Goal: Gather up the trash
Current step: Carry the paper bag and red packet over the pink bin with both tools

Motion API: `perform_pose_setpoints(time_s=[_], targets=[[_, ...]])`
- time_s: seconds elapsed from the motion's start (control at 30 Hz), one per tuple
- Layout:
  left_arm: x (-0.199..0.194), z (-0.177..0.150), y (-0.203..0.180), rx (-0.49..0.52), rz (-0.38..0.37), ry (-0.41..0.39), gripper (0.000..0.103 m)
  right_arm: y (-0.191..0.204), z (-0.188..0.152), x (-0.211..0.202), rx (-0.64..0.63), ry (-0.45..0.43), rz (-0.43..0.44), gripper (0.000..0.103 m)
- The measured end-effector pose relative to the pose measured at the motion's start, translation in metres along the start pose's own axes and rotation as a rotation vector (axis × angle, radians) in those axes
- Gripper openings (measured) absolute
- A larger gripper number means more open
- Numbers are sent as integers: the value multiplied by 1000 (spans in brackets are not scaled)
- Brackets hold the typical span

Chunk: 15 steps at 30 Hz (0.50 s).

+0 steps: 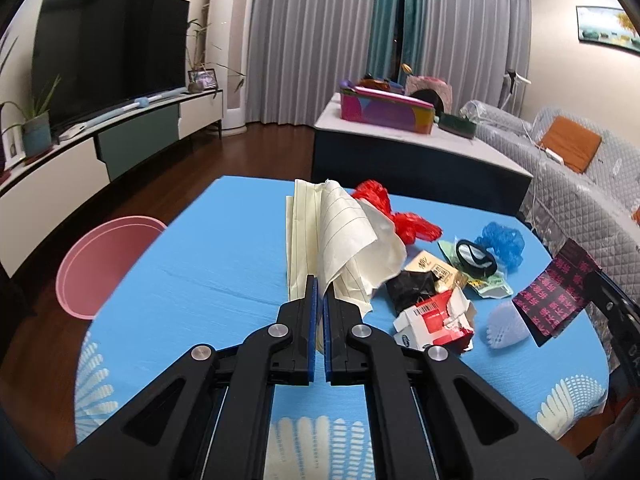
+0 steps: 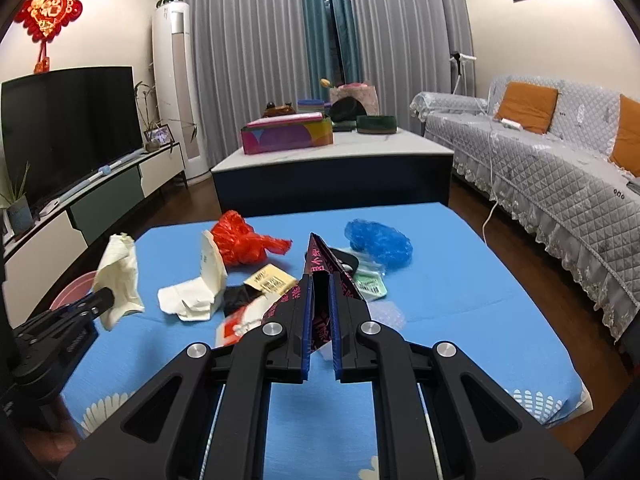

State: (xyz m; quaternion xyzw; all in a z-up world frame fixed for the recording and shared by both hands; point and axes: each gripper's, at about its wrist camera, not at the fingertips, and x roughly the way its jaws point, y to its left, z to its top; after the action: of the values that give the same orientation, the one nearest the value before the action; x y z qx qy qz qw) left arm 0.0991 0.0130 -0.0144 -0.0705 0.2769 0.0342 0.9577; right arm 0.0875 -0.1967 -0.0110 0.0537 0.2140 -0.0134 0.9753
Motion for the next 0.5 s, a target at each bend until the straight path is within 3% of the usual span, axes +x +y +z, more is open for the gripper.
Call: perform_pose_setpoints(time_s=[0.23,0.5], targets=[[-19,9,29,-31,30,-35,3,37,4,-5,-51,-50,25,8],[-41,22,60,-51,69,-49,2,66,12,-5,-62,-24,98,8]])
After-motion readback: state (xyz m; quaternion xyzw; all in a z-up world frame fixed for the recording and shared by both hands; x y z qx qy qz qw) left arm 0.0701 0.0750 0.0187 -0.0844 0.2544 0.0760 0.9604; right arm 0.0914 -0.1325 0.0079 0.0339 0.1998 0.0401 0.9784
